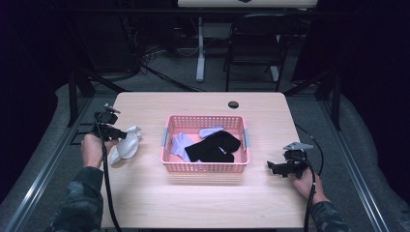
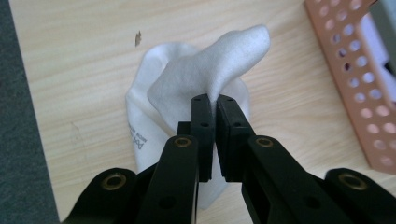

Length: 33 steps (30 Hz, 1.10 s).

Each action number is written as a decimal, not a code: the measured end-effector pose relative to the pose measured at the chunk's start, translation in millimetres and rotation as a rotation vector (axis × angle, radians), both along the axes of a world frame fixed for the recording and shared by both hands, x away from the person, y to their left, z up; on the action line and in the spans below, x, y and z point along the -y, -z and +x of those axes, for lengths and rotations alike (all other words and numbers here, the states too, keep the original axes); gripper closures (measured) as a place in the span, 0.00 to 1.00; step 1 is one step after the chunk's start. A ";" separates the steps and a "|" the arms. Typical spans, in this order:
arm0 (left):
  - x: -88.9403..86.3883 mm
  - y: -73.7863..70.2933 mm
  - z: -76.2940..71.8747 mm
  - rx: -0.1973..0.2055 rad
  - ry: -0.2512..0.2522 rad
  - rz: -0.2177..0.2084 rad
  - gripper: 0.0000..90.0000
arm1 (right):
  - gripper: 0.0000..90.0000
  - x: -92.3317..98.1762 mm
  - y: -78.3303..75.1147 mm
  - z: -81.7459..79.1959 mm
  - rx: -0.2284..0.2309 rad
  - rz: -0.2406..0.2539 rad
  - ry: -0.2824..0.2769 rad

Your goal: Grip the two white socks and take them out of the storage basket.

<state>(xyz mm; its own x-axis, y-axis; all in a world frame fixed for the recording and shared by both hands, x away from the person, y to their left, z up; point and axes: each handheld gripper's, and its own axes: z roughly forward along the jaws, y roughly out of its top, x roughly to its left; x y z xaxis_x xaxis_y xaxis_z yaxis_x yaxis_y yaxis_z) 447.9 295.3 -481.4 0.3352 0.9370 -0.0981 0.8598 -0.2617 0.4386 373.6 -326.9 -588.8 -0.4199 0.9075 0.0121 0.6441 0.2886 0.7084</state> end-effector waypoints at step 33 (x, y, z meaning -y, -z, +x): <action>-19.5 14.9 -107.7 0.148 -0.047 0.004 0.00 | 0.00 -0.1 0.0 -0.1 0.000 0.000 0.001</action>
